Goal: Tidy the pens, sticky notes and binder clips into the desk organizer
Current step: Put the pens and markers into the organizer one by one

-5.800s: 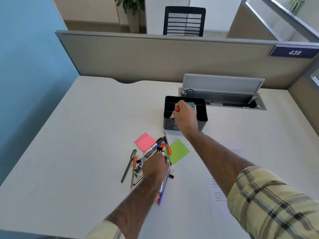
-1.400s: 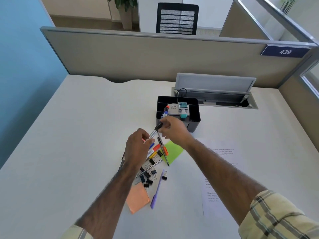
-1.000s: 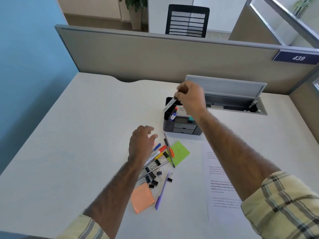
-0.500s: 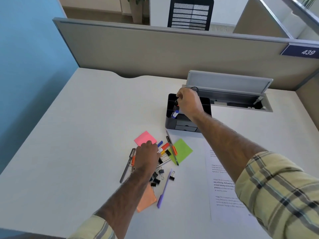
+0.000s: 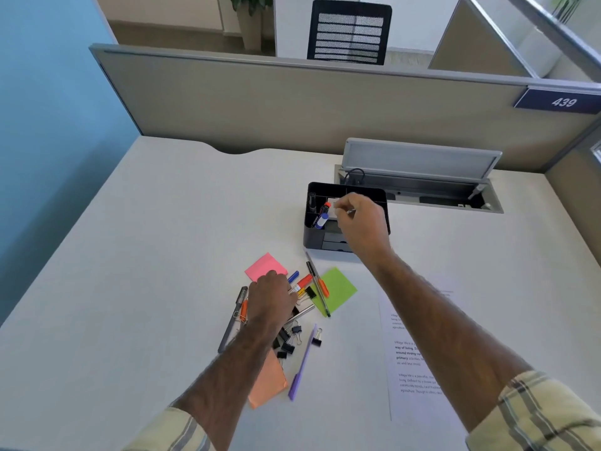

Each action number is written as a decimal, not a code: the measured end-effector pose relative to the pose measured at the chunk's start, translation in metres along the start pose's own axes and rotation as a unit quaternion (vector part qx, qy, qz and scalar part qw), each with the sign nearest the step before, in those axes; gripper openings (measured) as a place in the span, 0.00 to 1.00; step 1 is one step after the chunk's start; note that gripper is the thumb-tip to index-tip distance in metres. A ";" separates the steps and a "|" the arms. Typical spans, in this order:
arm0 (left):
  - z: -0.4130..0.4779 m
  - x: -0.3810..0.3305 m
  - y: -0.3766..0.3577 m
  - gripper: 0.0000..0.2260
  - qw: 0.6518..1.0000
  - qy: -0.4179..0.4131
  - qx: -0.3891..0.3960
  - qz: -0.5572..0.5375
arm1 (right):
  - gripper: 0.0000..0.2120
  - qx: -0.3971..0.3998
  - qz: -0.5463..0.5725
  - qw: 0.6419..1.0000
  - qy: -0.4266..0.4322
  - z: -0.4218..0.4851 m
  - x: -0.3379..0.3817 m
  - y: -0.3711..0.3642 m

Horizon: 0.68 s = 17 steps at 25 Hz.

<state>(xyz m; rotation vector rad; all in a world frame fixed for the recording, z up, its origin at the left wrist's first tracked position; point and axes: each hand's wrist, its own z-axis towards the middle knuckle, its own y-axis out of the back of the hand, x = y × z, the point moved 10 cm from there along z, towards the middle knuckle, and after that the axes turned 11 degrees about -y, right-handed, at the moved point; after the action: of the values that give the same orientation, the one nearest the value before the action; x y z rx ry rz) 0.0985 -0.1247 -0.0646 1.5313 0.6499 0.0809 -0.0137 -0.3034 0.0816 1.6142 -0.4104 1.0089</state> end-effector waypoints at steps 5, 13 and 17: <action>0.000 -0.009 0.040 0.07 0.992 -0.013 -0.083 -0.091 | 0.04 0.092 -0.032 0.995 -0.023 -0.015 -0.013 -0.021; 0.026 -0.043 0.135 0.06 0.929 -0.126 -0.238 -0.254 | 0.04 0.161 0.051 0.986 0.002 -0.006 0.038 -0.022; 0.019 -0.009 0.127 0.07 0.954 -0.062 -0.216 -0.198 | 0.05 -0.018 -0.005 0.998 0.067 0.030 0.070 0.027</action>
<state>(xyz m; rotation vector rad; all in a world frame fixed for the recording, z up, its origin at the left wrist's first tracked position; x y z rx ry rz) 0.1428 -0.1365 0.0562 0.9579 0.7689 -0.1681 0.0181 -0.3227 0.1531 1.5050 -0.3279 1.0887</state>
